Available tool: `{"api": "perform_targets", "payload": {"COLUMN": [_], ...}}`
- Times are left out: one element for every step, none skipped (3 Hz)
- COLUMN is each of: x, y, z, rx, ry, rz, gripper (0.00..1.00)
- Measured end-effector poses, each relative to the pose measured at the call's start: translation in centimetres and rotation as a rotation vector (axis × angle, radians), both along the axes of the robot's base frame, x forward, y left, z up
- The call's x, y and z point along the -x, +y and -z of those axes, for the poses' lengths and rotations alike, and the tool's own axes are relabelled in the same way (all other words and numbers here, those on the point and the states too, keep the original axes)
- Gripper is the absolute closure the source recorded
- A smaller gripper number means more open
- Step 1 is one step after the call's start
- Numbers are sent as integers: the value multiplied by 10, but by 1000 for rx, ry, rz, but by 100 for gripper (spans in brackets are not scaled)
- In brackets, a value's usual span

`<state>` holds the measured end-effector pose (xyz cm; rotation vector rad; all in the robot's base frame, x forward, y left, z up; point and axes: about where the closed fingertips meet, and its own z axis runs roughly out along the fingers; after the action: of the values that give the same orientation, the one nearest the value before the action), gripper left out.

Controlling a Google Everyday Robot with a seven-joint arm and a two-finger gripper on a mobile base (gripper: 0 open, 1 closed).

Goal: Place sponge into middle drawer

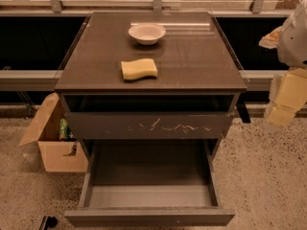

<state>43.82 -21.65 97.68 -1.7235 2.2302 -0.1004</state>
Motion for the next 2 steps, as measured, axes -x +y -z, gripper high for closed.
{"api": "perform_targets", "payload": {"x": [0, -26], "y": [0, 5], "z": [0, -3], "rx": [0, -42], "ry": [0, -45], "rz": [0, 5], "gripper": [0, 0]}}
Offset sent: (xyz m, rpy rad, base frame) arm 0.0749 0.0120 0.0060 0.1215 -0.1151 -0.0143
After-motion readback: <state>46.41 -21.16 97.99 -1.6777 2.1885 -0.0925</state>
